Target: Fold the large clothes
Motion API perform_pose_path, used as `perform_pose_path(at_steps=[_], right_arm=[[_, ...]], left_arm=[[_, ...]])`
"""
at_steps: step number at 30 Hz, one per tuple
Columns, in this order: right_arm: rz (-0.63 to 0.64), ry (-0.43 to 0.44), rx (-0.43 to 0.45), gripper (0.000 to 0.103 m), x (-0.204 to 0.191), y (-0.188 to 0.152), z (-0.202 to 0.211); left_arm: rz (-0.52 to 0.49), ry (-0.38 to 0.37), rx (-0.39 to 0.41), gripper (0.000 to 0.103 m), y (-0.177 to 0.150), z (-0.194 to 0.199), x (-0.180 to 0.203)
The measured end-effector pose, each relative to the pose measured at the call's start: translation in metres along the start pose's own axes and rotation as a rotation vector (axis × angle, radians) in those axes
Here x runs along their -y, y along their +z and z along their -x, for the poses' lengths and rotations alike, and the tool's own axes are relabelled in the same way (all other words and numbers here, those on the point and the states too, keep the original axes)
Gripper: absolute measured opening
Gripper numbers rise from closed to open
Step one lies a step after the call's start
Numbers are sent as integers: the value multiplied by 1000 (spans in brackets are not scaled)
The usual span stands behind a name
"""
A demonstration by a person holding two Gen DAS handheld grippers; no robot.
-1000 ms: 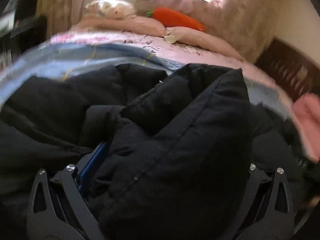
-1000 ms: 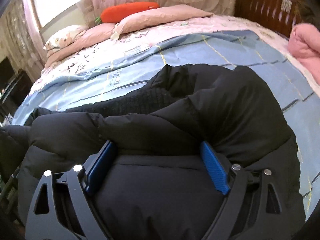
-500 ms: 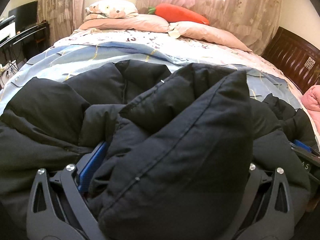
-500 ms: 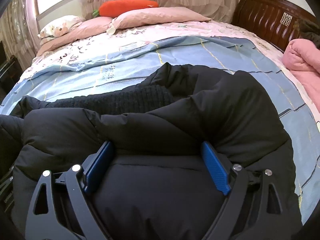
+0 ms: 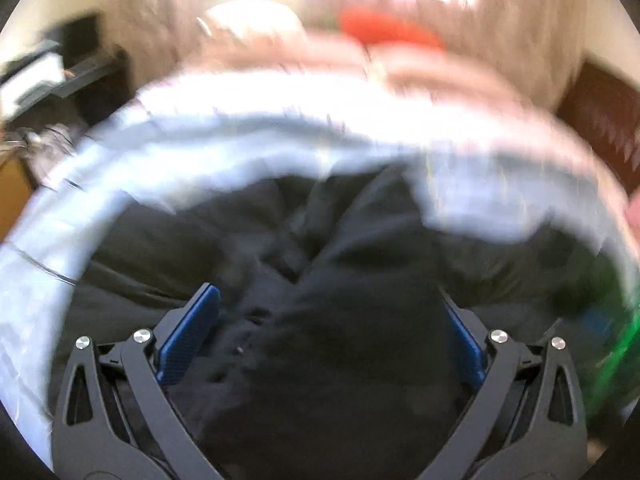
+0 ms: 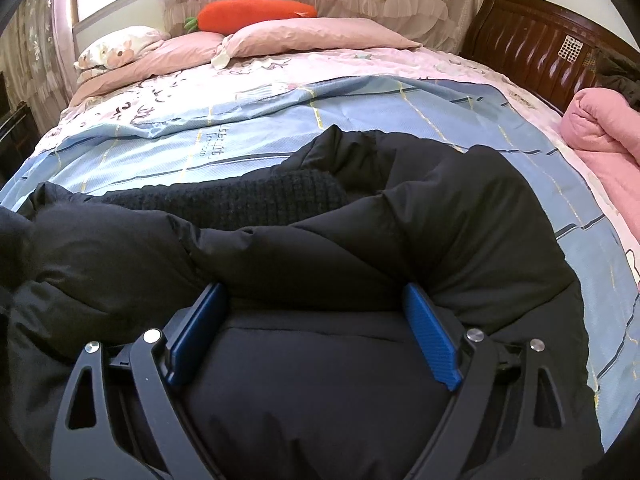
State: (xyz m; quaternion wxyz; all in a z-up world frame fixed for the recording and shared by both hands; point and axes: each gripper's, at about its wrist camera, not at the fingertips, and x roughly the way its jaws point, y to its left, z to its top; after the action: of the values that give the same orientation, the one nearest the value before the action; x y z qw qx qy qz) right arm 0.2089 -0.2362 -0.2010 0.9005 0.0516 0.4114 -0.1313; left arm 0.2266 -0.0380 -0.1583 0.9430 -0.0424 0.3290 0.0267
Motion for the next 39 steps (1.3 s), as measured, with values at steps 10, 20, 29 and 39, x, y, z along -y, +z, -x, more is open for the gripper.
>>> perform_pose_path(at_steps=[10, 20, 29, 39], right_arm=[[-19, 30, 15, 90, 5, -1, 2], [-28, 46, 26, 91, 5, -2, -1], [-25, 46, 34, 91, 5, -1, -1], [-6, -2, 58, 93, -2, -2, -5]], left_arm=[[-305, -275, 154, 101, -20, 47, 106], [-296, -221, 25, 101, -41, -12, 66], [-292, -274, 82, 101, -57, -31, 30], [-224, -356, 76, 101, -59, -50, 23]])
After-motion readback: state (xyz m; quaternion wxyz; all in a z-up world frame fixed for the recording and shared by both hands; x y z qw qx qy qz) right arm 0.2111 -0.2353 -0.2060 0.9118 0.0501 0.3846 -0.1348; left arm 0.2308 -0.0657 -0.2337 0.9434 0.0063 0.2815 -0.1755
